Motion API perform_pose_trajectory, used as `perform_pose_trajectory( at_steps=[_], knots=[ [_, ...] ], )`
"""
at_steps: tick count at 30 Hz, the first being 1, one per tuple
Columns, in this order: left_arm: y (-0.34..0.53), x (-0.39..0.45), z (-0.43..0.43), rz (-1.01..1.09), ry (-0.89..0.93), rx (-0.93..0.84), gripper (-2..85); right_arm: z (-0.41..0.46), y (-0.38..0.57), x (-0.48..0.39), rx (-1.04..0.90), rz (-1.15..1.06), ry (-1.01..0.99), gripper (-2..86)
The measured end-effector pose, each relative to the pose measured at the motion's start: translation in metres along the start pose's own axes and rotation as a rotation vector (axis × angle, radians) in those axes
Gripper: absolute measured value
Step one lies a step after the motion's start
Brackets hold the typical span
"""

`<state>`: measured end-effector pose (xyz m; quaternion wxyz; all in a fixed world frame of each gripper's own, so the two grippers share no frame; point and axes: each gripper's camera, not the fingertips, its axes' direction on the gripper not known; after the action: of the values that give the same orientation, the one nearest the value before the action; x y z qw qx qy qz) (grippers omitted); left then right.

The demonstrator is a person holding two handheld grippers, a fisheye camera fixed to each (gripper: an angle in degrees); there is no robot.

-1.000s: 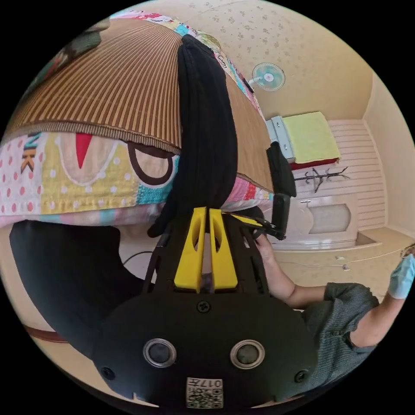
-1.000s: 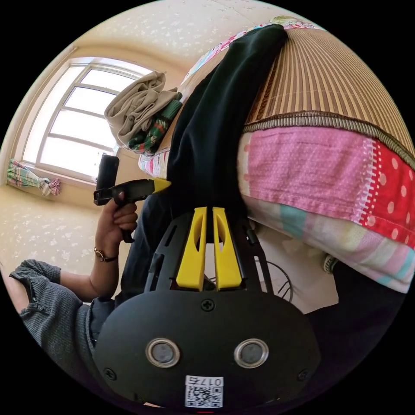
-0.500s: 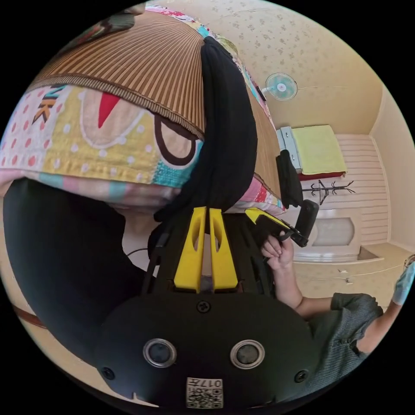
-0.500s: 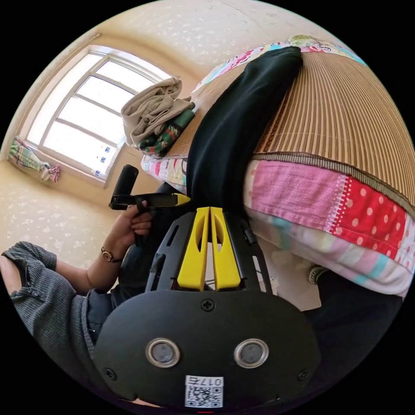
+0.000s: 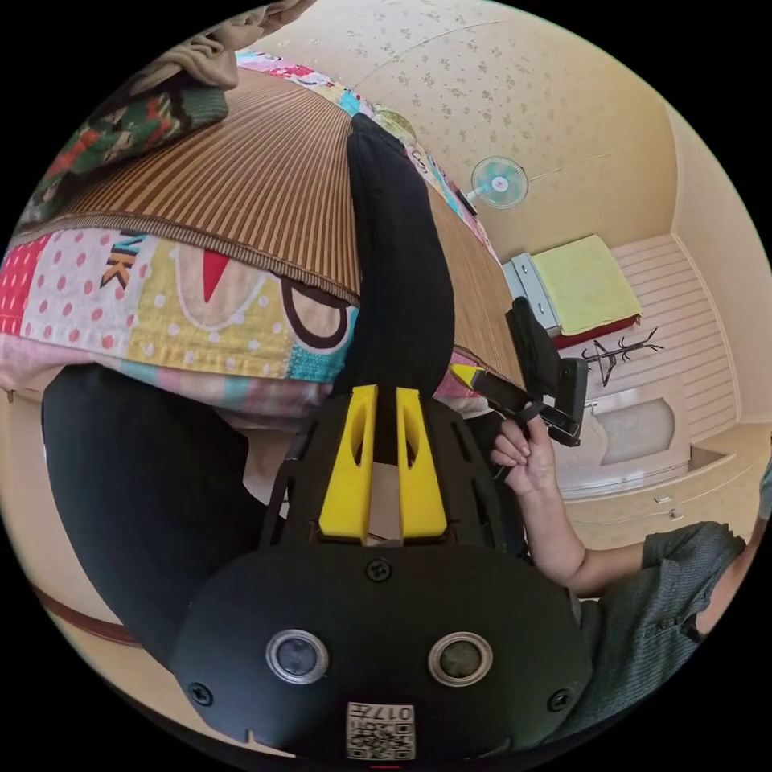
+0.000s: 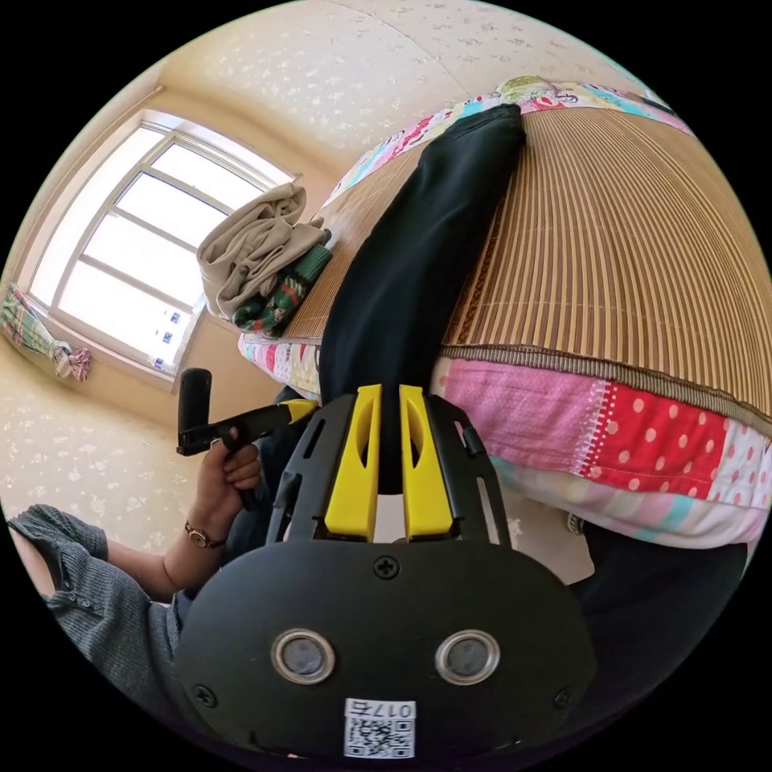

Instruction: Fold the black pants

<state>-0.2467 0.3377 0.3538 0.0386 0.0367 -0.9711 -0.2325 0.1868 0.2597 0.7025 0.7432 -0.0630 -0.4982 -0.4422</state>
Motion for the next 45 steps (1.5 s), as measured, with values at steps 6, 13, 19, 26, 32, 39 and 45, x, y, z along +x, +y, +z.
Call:
perform_pose_trajectory(
  at_steps=[6, 13, 19, 26, 32, 39, 45],
  knots=[
    [-0.031, 0.018, 0.0, 0.15, -0.045, 0.029, 6.5, -0.013, -0.008, 0.004, 0.065, 0.006, 0.045, 6.9],
    [-0.053, 0.006, 0.047, 0.171, 0.098, -0.115, 2.8, -0.007, -0.007, 0.008, -0.046, -0.074, 0.098, 4.0],
    [-0.031, 0.038, 0.046, 0.302, -0.046, -0.206, 0.4, -0.038, 0.017, 0.021, -0.151, -0.096, 0.028, 3.0],
    [-0.05, 0.015, -0.019, 0.156, 0.112, 0.006, 5.7, -0.09, 0.026, 0.058, -0.088, -0.075, 0.022, 4.7],
    [-0.127, -0.004, -0.003, 0.114, 0.078, -0.071, 18.1, -0.115, -0.027, 0.115, 0.0, 0.068, -0.055, 10.6],
    [-0.176, -0.03, 0.028, 0.017, 0.147, -0.158, 12.0, -0.096, -0.062, 0.174, -0.115, 0.212, -0.298, 9.7],
    [-0.169, -0.034, -0.001, 0.068, 0.34, -0.091, 5.1, -0.149, -0.041, 0.186, -0.035, 0.137, -0.516, 3.0]
  ],
)
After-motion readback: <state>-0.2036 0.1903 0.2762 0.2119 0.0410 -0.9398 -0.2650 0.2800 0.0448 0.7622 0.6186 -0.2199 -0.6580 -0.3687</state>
